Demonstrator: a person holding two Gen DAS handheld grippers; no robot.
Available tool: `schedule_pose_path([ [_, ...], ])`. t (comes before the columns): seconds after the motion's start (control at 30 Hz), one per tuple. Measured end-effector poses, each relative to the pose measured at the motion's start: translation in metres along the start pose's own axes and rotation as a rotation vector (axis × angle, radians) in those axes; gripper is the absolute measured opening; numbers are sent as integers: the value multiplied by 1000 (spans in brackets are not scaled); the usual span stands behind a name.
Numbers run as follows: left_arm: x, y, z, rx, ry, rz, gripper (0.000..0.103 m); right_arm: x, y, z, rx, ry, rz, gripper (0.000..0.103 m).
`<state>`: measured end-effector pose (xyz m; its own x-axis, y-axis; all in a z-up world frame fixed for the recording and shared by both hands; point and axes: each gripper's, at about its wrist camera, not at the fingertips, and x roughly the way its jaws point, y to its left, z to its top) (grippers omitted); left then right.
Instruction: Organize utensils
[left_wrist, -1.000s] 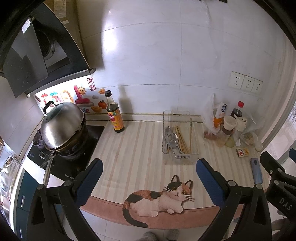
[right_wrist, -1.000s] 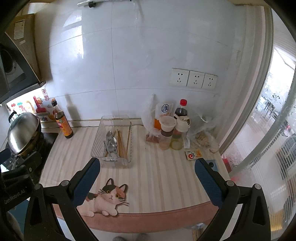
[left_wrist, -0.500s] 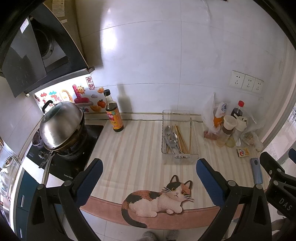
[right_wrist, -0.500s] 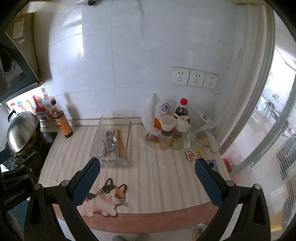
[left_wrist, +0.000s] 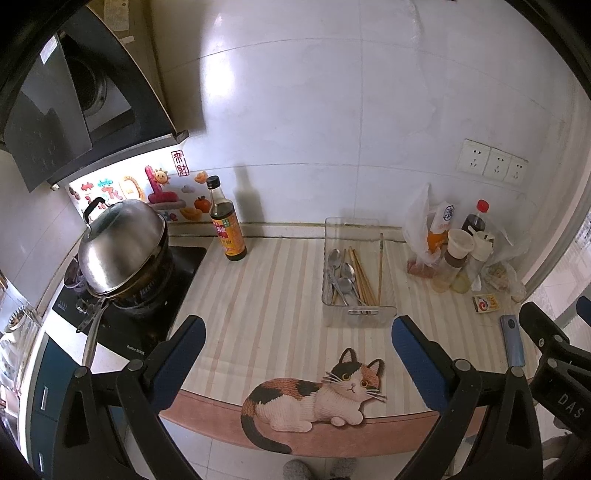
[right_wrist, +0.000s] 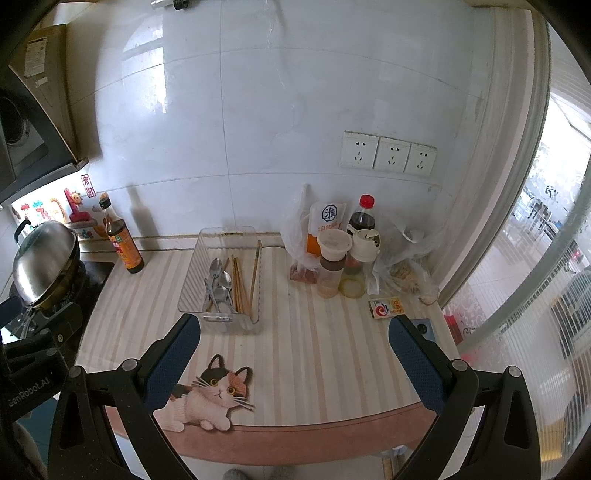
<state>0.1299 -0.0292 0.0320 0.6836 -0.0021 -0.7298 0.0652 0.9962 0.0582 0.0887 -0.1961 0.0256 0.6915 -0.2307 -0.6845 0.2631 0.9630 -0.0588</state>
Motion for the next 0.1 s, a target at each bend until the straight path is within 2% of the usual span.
schedule_pose_path([
  [0.1, 2, 0, -3, -2, 2, 2, 103, 0, 0, -1, -1, 1, 0, 103],
])
